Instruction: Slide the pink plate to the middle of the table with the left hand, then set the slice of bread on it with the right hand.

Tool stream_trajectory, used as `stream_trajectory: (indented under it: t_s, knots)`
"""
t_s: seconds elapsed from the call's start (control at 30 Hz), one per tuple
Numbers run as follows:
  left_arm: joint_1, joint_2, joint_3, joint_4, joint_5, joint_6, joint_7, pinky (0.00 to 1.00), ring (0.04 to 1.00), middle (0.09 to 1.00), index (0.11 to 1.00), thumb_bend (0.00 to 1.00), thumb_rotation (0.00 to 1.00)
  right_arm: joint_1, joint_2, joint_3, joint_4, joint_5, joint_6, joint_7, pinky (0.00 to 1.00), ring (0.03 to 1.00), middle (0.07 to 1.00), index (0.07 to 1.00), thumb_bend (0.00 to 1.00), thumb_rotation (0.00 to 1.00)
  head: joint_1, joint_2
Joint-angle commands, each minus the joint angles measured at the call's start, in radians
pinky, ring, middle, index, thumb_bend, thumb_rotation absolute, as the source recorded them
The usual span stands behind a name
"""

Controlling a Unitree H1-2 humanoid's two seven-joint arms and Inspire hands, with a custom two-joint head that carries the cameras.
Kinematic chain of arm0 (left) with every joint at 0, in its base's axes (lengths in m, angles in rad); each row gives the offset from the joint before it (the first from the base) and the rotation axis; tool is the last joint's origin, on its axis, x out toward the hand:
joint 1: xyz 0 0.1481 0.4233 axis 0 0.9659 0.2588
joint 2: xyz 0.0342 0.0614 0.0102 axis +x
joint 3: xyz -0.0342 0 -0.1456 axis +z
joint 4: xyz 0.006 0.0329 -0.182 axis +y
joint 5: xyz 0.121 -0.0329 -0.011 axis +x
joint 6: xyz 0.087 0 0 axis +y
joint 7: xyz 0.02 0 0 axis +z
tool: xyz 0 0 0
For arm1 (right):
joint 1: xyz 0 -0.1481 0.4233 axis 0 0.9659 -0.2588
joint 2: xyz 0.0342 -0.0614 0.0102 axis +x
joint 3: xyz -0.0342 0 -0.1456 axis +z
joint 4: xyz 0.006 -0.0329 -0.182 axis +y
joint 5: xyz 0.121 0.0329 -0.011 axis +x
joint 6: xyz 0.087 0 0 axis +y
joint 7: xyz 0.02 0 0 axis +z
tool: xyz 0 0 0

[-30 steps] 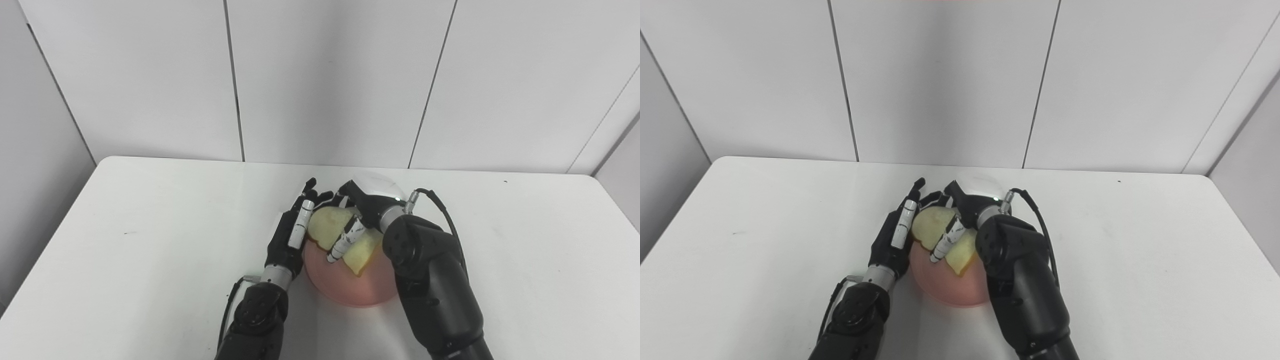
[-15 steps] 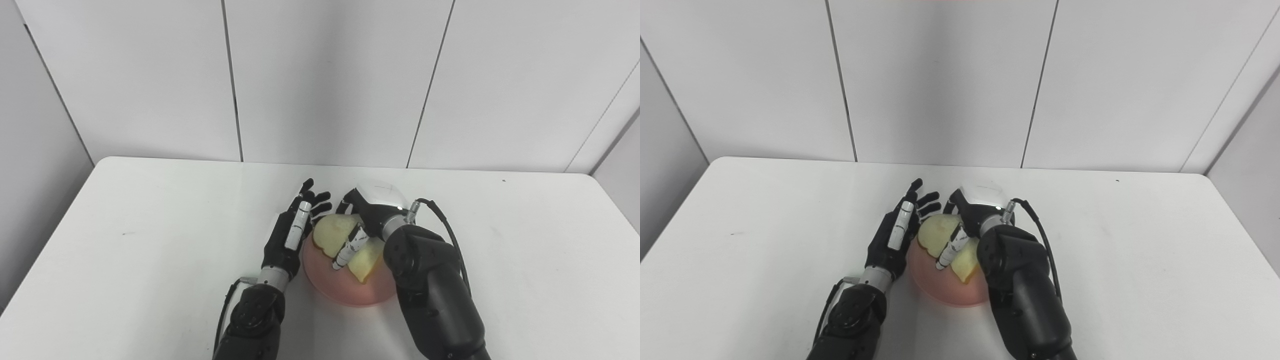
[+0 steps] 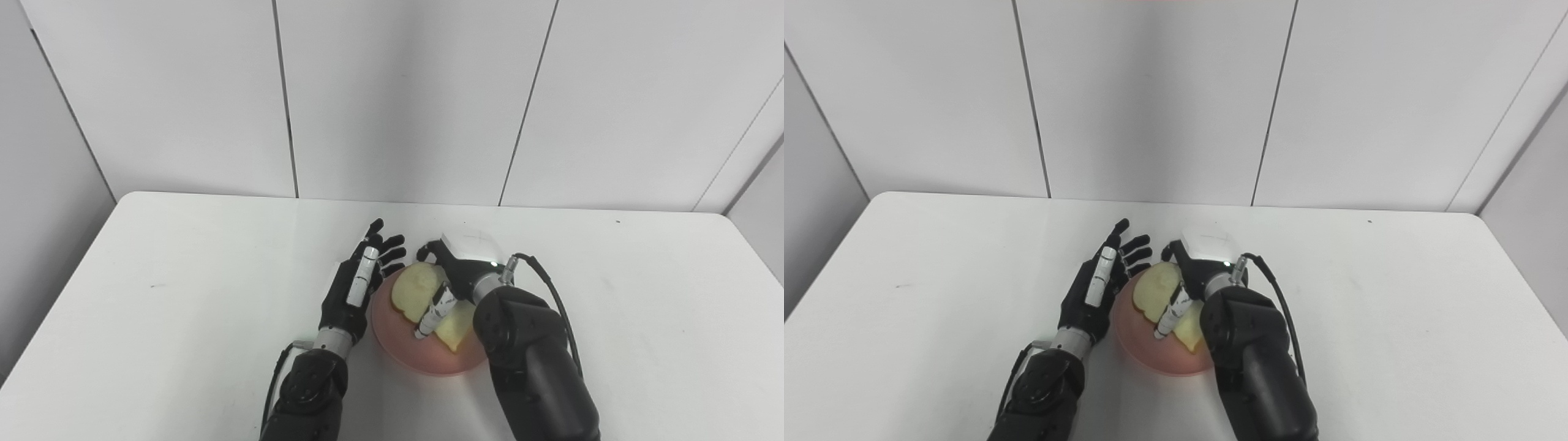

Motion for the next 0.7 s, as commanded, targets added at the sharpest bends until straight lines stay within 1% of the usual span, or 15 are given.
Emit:
stream_trajectory:
  t_s: [0.0,0.03,0.1,0.13,0.17,0.2,0.23,0.33,0.43,0.53,0.63,0.67]
  knots:
    - [0.033,0.007,0.005,0.016,-0.007,0.067,0.001,0.75,0.808,0.824,0.928,0.78,0.87,-0.025,0.000,0.007,-0.036,-0.022,-0.007,-0.016,0.61,0.792,0.865,0.805,0.95,0.23,0.001,0.000]
    - [0.035,0.007,0.005,0.014,-0.007,0.068,0.001,0.74,0.810,0.825,0.929,0.79,0.87,-0.023,-0.004,0.011,-0.037,-0.021,-0.008,-0.017,0.66,0.815,0.877,0.814,0.97,0.25,0.000,0.002]
    - [0.036,0.007,0.003,0.015,-0.005,0.066,0.001,0.73,0.813,0.827,0.928,0.80,0.87,-0.021,-0.007,0.012,-0.041,-0.014,-0.008,-0.014,0.73,0.846,0.893,0.824,0.99,0.27,0.000,0.002]
    - [0.035,0.006,0.003,0.020,-0.003,0.063,0.002,0.72,0.813,0.826,0.926,0.80,0.87,-0.021,-0.009,0.012,-0.043,-0.012,-0.008,-0.010,0.79,0.872,0.903,0.832,1.00,0.30,0.000,0.002]
    - [0.035,0.006,0.002,0.023,-0.002,0.061,0.003,0.71,0.812,0.824,0.925,0.80,0.87,-0.022,-0.010,0.012,-0.043,-0.011,-0.007,-0.008,0.82,0.883,0.907,0.835,1.00,0.31,-0.004,0.002]
    - [0.034,0.005,0.002,0.026,-0.004,0.059,0.001,0.71,0.812,0.824,0.925,0.80,0.87,-0.025,-0.011,0.012,-0.045,-0.013,-0.007,-0.001,0.82,0.884,0.907,0.835,1.00,0.31,-0.007,0.001]
    - [0.034,0.005,0.003,0.027,-0.005,0.059,-0.001,0.71,0.813,0.822,0.922,0.80,0.86,-0.026,-0.012,0.013,-0.045,-0.015,-0.007,0.003,0.87,0.898,0.909,0.839,1.00,0.33,-0.007,0.001]
    - [0.033,0.006,0.002,0.031,-0.006,0.053,-0.005,0.71,0.812,0.816,0.922,0.79,0.86,-0.032,-0.012,0.008,-0.046,-0.021,-0.007,0.013,0.94,0.918,0.906,0.841,1.00,0.33,-0.008,0.000]
    - [0.033,0.006,0.002,0.033,-0.006,0.056,-0.005,0.71,0.814,0.821,0.926,0.81,0.86,-0.039,-0.015,0.008,-0.051,-0.028,-0.007,0.020,0.96,0.910,0.895,0.842,1.00,0.33,-0.008,0.000]
    - [0.034,0.007,0.002,0.032,-0.004,0.057,-0.003,0.72,0.816,0.824,0.927,0.81,0.86,-0.044,-0.015,0.001,-0.058,-0.026,-0.007,0.030,0.94,0.894,0.884,0.843,1.00,0.32,-0.008,0.000]
    - [0.037,0.008,0.001,0.023,-0.002,0.062,-0.002,0.72,0.818,0.822,0.925,0.79,0.87,-0.054,-0.019,-0.009,-0.067,-0.026,-0.007,0.049,0.90,0.886,0.884,0.845,1.00,0.33,-0.012,0.003]
    - [0.038,0.008,0.001,0.021,-0.001,0.063,-0.001,0.72,0.819,0.818,0.924,0.78,0.87,-0.057,-0.019,-0.014,-0.071,-0.027,-0.007,0.055,0.87,0.881,0.885,0.843,1.00,0.32,-0.012,0.003]
